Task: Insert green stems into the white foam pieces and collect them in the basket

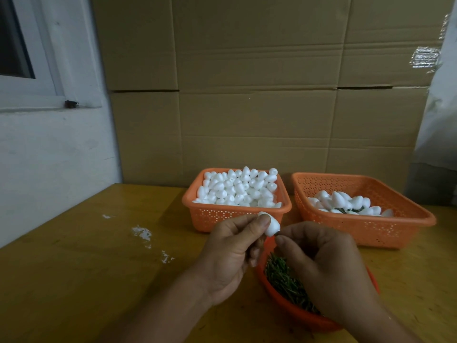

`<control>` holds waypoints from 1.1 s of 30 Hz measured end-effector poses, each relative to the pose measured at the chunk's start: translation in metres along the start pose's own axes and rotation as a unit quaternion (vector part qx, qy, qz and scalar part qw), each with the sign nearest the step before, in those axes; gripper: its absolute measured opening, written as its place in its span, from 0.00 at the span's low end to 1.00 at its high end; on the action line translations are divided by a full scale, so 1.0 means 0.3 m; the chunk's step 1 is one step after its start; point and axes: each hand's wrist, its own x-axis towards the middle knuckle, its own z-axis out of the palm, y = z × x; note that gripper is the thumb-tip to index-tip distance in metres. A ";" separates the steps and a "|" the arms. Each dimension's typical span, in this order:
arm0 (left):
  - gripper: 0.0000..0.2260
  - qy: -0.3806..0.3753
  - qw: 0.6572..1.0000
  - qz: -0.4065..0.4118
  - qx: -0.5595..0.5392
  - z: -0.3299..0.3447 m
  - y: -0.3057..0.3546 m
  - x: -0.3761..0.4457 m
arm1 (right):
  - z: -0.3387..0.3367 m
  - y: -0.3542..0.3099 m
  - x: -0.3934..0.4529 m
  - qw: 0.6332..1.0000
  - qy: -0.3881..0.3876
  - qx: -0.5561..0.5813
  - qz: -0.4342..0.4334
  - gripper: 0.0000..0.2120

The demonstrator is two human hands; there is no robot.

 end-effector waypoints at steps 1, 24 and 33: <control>0.10 0.001 1.000 0.004 0.006 0.001 0.000 -0.002 | 0.000 -0.002 -0.001 1.000 -0.001 0.007 0.001 0.07; 0.07 0.019 0.971 0.172 0.163 0.034 0.000 -0.023 | 0.022 -0.022 -0.007 0.994 -0.014 0.102 0.039 0.09; 0.09 -0.016 0.974 0.159 0.164 0.050 -0.001 -0.029 | 0.003 -0.013 0.022 0.983 0.002 0.158 0.096 0.07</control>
